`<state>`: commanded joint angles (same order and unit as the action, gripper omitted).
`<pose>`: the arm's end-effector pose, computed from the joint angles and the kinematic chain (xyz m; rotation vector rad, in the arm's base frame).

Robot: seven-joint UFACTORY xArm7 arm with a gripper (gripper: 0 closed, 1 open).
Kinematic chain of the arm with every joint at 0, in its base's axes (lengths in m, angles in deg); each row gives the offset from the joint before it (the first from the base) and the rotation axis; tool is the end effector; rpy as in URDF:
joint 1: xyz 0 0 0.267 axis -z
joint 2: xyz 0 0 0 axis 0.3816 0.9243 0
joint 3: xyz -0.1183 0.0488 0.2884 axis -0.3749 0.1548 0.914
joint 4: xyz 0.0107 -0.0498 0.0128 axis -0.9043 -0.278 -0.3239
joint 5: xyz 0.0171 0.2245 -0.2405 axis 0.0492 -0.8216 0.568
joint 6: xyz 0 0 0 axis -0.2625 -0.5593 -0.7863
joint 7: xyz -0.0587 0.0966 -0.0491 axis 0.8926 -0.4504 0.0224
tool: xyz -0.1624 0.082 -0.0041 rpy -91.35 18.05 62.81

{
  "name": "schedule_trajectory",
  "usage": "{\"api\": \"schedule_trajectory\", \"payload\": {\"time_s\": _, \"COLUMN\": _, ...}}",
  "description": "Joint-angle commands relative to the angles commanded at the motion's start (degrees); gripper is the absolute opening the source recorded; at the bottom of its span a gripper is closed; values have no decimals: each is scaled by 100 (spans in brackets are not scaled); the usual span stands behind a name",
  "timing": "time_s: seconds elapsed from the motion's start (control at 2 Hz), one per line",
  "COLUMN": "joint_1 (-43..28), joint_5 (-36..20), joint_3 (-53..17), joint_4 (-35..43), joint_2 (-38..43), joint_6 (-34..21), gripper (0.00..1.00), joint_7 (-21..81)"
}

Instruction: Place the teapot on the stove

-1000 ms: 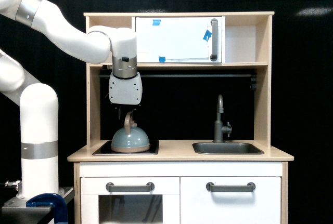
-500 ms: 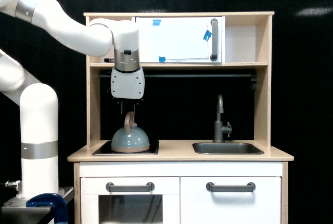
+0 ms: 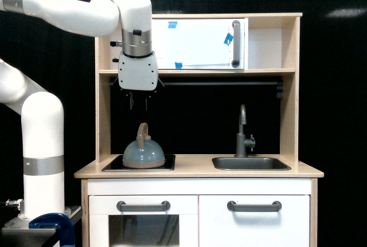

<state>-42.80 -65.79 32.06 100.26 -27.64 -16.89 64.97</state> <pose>0.1902 0.0926 0.2946 -1.8886 -1.8768 -0.4820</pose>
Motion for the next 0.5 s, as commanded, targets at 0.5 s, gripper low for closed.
{"api": "schedule_trajectory", "payload": {"time_s": 0.5, "joint_1": 7, "joint_5": 177, "joint_3": -210, "joint_4": 167, "joint_2": -37, "joint_6": -225, "gripper": 100, "joint_7": 52}}
